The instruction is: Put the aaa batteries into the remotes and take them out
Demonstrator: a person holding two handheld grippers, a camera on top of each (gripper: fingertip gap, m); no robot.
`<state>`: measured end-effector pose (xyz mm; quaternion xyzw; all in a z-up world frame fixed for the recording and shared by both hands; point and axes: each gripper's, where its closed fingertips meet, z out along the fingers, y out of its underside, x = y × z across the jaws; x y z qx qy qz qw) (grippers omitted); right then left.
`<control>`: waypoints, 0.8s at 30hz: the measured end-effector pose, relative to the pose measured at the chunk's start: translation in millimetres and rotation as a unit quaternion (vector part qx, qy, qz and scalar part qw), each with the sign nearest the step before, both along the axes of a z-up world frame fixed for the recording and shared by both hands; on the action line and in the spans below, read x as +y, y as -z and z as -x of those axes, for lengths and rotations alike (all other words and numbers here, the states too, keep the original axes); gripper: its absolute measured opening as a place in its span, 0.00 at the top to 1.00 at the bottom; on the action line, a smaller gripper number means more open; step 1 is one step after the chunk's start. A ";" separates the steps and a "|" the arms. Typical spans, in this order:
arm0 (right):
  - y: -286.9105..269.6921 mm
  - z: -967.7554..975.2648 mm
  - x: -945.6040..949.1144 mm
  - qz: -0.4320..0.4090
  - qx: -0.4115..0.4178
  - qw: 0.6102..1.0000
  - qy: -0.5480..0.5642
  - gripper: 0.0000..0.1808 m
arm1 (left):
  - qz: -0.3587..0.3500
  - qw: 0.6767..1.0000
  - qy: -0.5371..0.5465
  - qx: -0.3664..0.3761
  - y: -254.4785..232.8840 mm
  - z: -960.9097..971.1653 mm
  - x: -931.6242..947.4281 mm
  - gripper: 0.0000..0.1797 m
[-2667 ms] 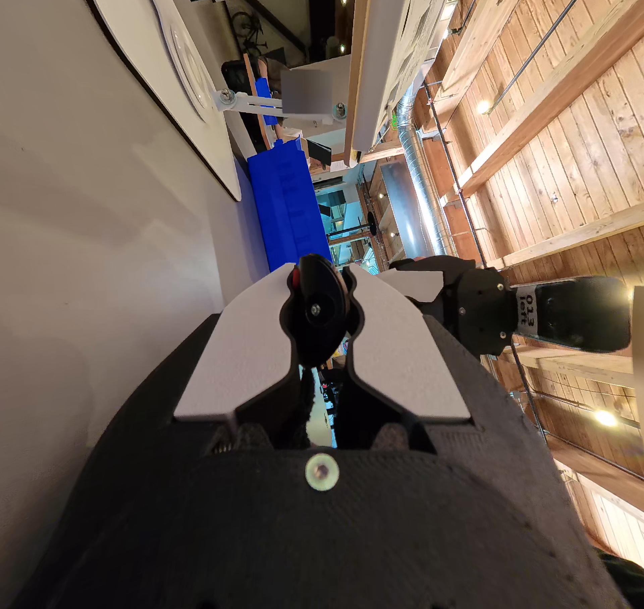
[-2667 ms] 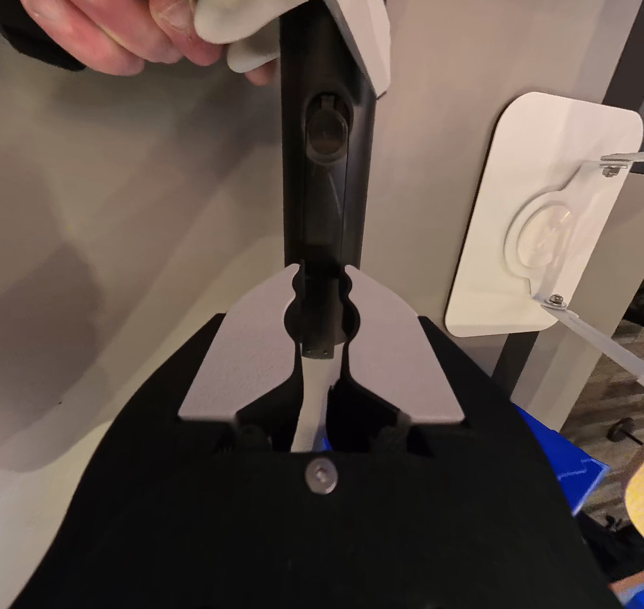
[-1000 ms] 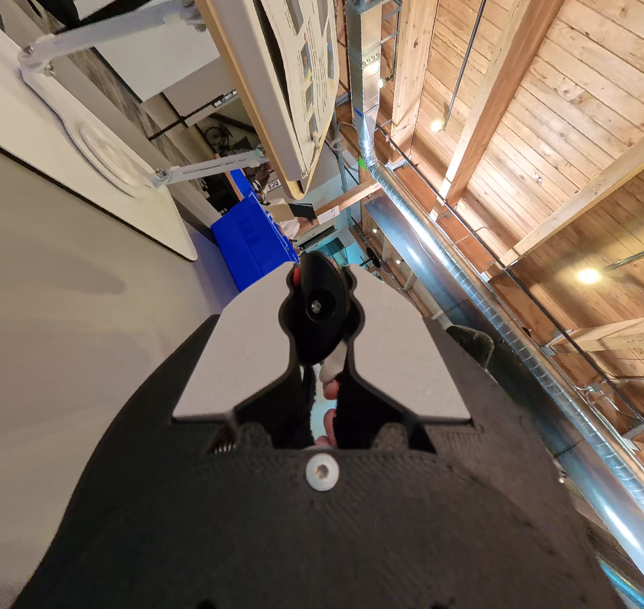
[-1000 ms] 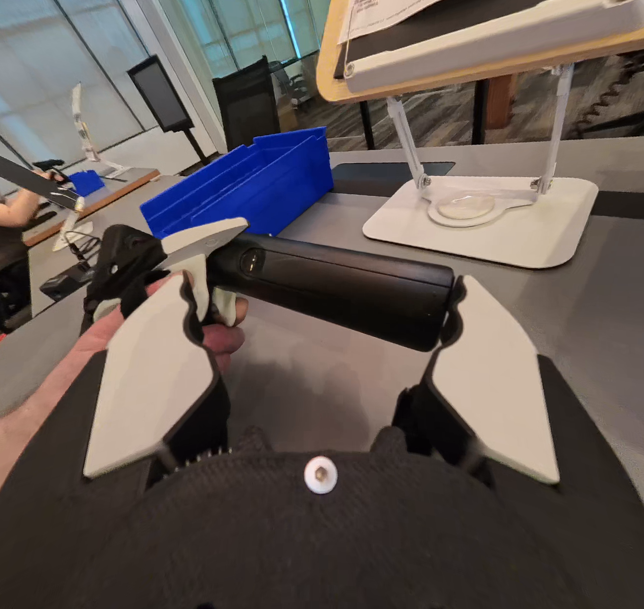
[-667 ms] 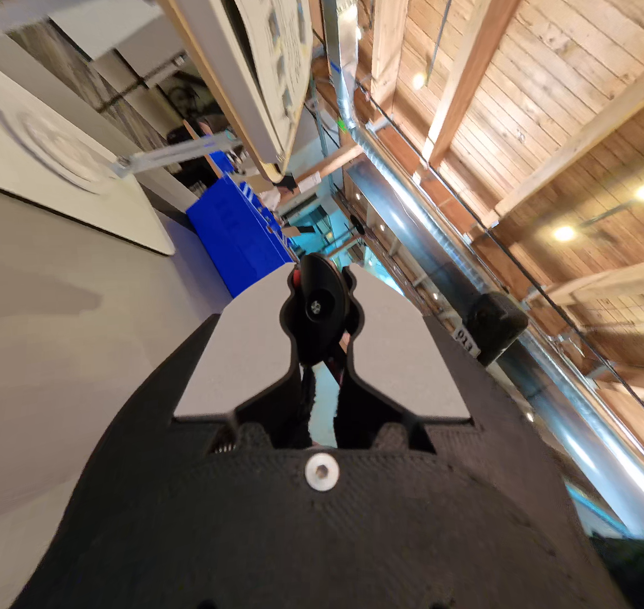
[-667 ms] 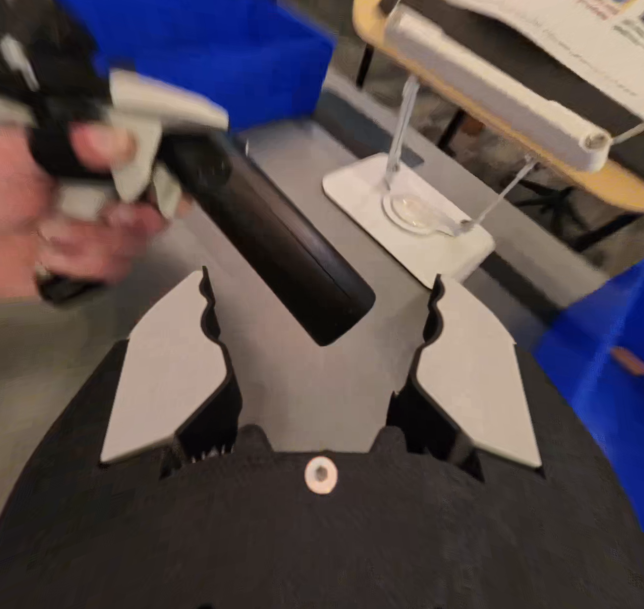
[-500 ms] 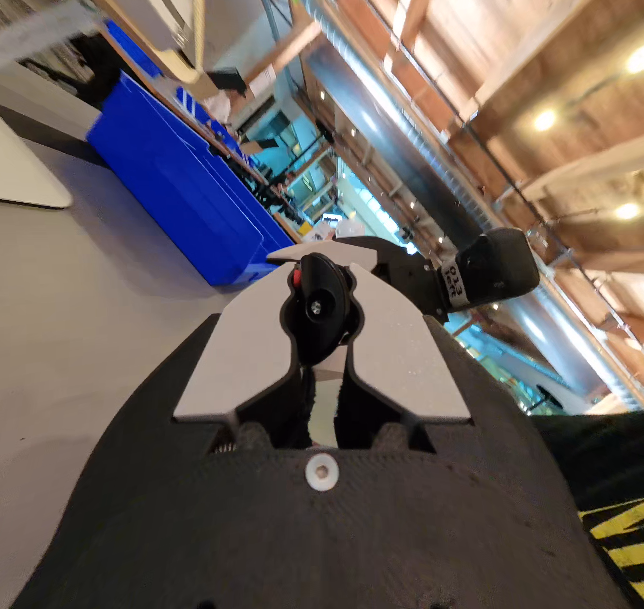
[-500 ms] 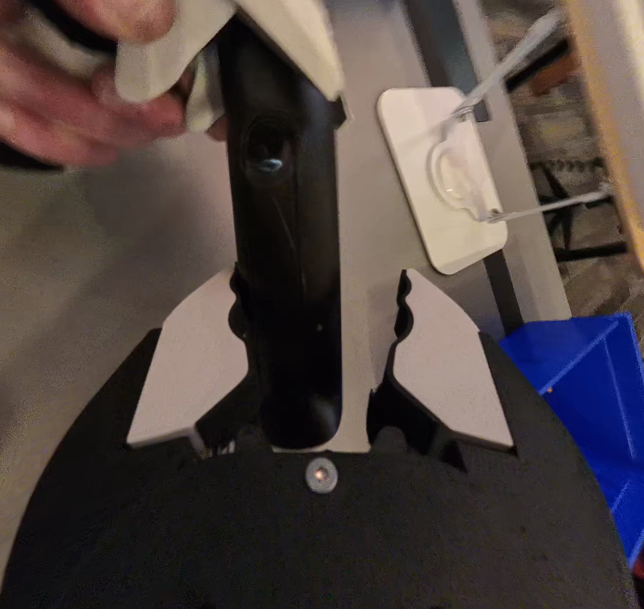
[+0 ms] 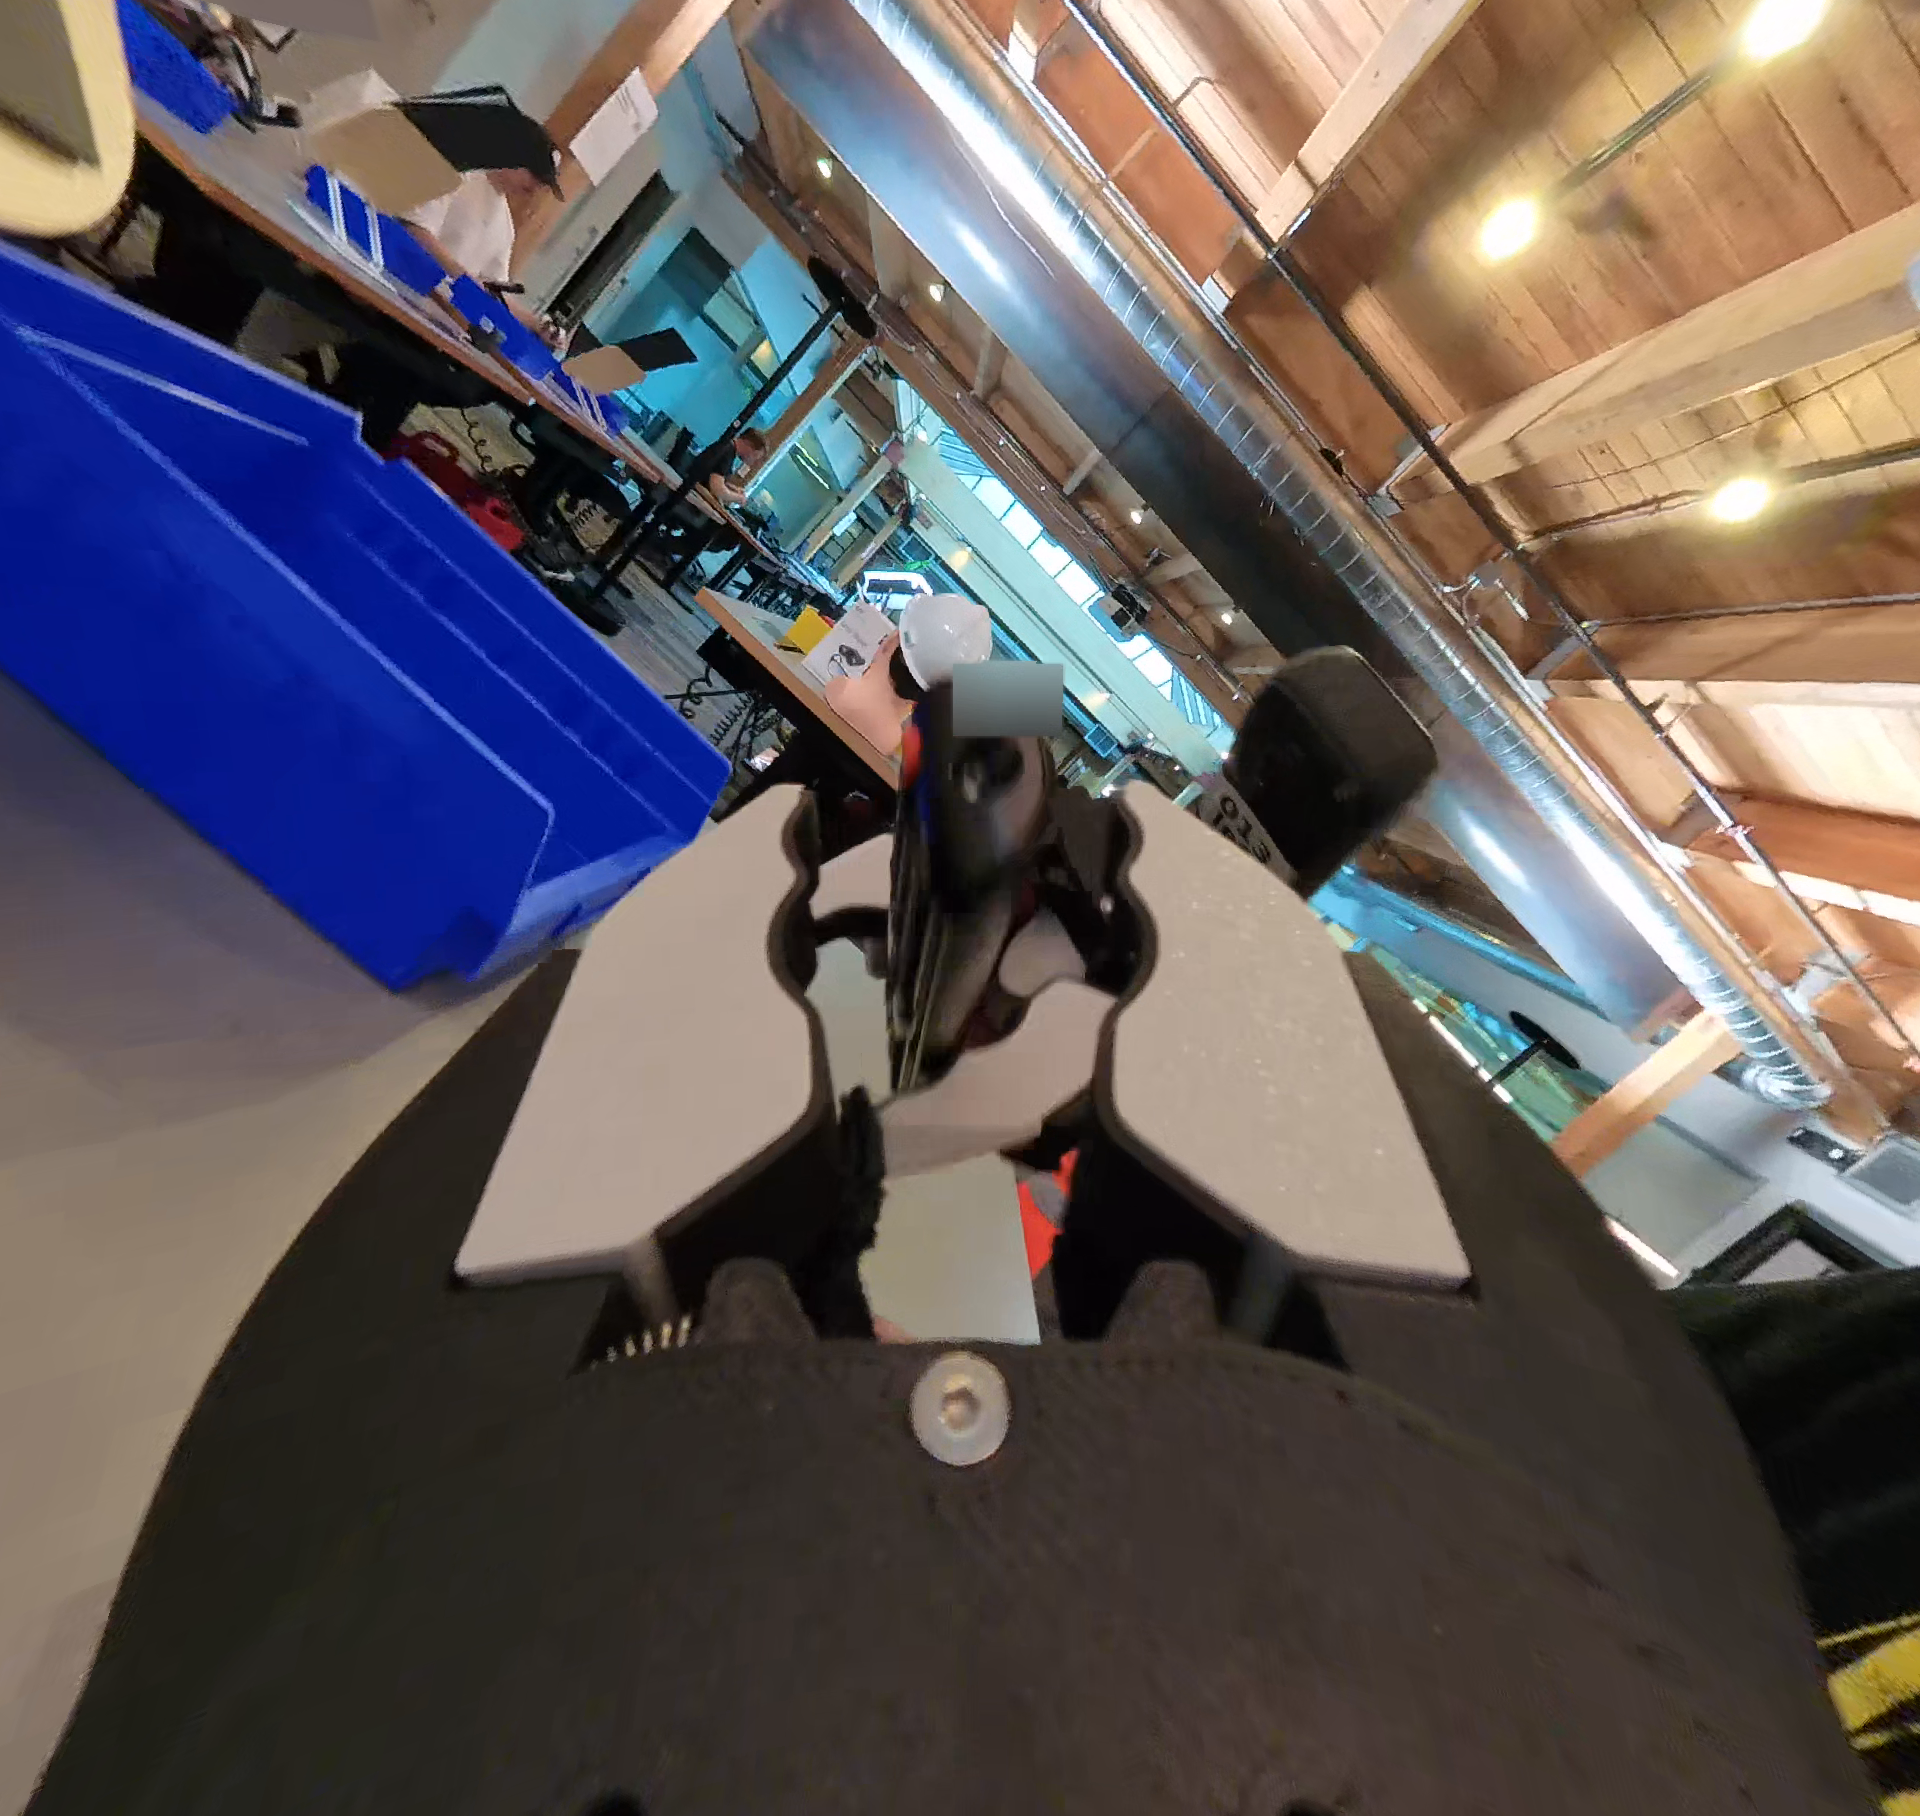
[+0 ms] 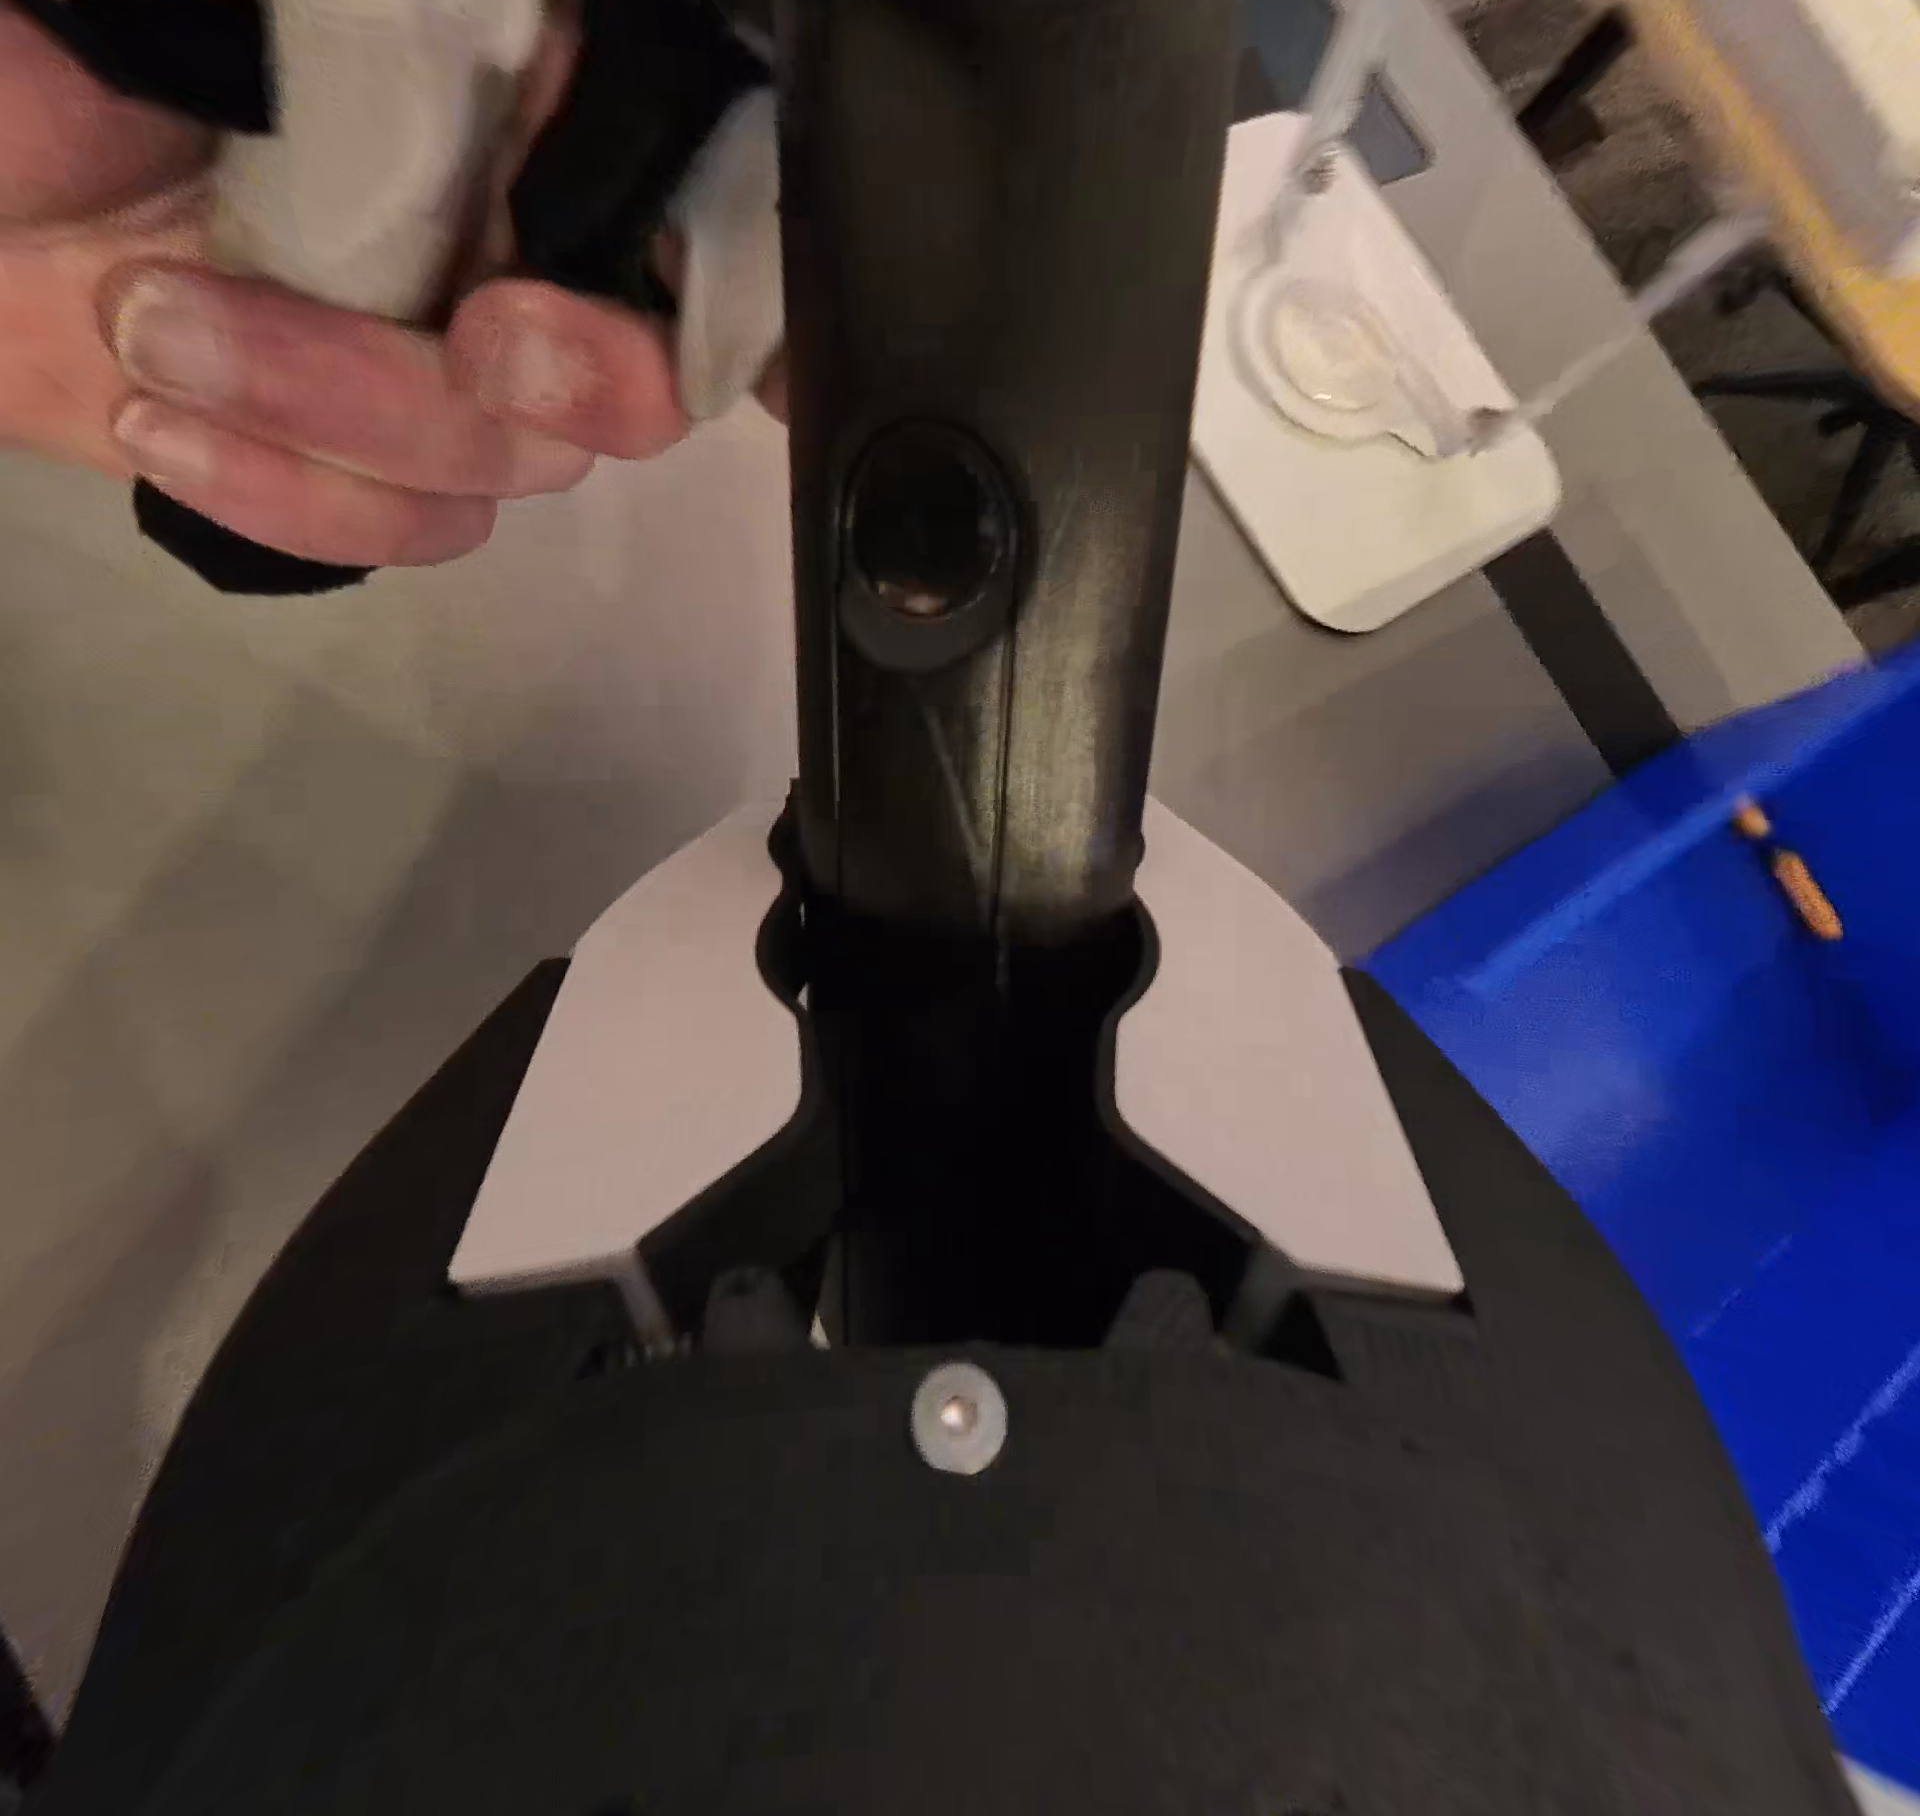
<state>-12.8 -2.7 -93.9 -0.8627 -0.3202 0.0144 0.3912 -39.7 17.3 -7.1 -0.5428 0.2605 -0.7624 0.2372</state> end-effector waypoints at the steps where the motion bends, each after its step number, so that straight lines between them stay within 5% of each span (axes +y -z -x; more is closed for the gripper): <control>1: -11.6 -13.9 1.4 -0.007 0.025 0.999 0.024 0.70 | -0.012 1.000 -0.002 0.000 -6.9 -2.4 2.1 0.68; 5: -37.6 -108.8 16.0 0.011 0.117 0.979 0.166 0.69 | -0.080 0.997 -0.018 0.013 -20.9 -1.5 13.8 0.69; 10: 13.6 -214.2 50.6 0.090 0.220 0.921 0.309 0.69 | -0.109 0.993 -0.031 0.028 -13.3 3.5 31.0 0.71; 18: 99.5 -271.8 65.4 0.200 0.148 0.866 0.434 0.69 | -0.123 0.991 -0.027 0.049 -5.1 12.1 49.1 0.72; 24: 92.1 -291.4 58.7 0.182 0.047 0.864 0.467 0.71 | -0.132 0.989 -0.023 0.058 -7.3 22.1 55.3 0.72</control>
